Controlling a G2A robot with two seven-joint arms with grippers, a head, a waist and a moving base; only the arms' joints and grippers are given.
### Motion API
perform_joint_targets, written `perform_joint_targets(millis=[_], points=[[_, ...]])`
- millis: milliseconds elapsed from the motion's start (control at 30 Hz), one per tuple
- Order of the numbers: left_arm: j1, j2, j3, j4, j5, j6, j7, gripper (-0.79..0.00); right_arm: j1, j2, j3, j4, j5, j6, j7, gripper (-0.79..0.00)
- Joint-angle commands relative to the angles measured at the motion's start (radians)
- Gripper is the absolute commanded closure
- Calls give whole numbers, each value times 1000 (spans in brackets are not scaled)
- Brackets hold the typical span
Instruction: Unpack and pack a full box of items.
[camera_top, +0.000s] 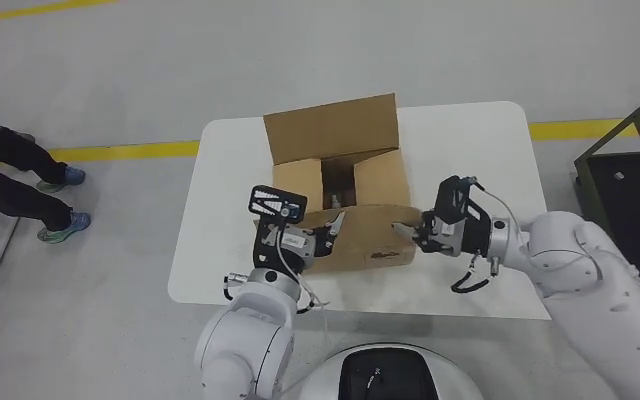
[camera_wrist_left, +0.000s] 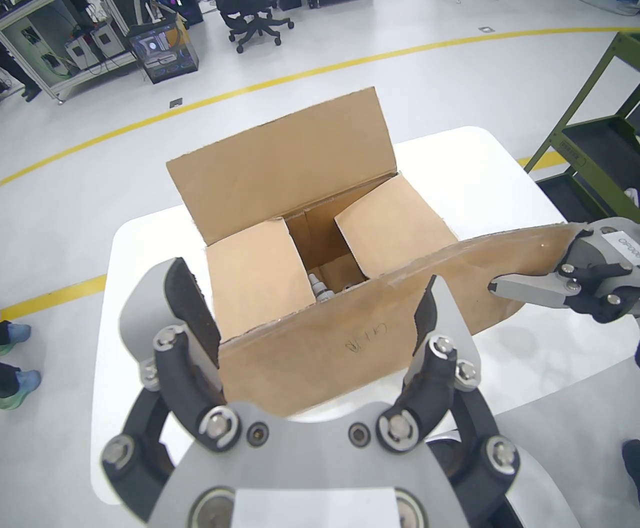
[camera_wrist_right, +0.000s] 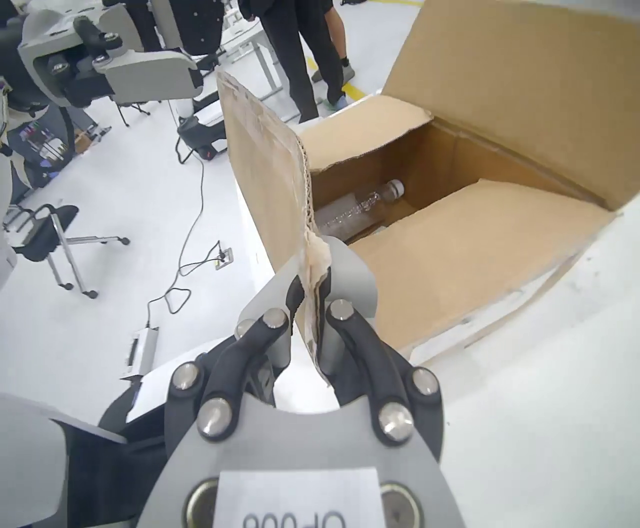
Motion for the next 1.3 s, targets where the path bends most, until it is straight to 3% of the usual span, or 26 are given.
perform_joint_targets(millis=[0,233,667,733,767,800,833,867,1100,1133,1200,1233,1267], points=[[-27,-1,0,5,-5,2,-14,-785,-15,2,6,-22,-71,-19,-39,0],[-100,-4,44,33,-17,7,-52,-785,-61,6,-5,-69,-261,-19,-124,0],[-135,-3,93,135,81,4,-149,-785,-128,15,5,-105,-389,-30,-261,-12],[-134,-3,97,131,80,-2,-159,-785,-133,16,6,-101,-383,-31,-269,-142],[-133,-3,99,129,81,-6,-166,-785,-135,16,6,-98,-372,-31,-276,-388],[-131,-3,100,127,80,-10,-176,-785,-136,17,8,-96,-358,-31,-283,-486],[-131,-2,102,123,79,-14,-183,-785,-138,16,13,-91,-332,-28,-298,-674],[-131,-2,102,120,81,-17,-188,-785,-140,17,17,-86,-311,-29,-307,-785],[-109,1,117,97,77,-48,-223,-785,-157,25,104,-41,-105,-22,-355,-776],[-104,2,118,92,77,-57,-229,-785,-161,26,116,-34,-58,-19,-363,-717],[-94,3,117,81,76,-63,-236,-785,-161,27,131,-10,44,5,-365,-385],[-89,3,118,75,71,-69,-240,-785,-155,28,134,0,83,19,-352,-345],[-84,4,118,68,71,-77,-246,-785,-148,29,133,8,114,37,-332,-225]])
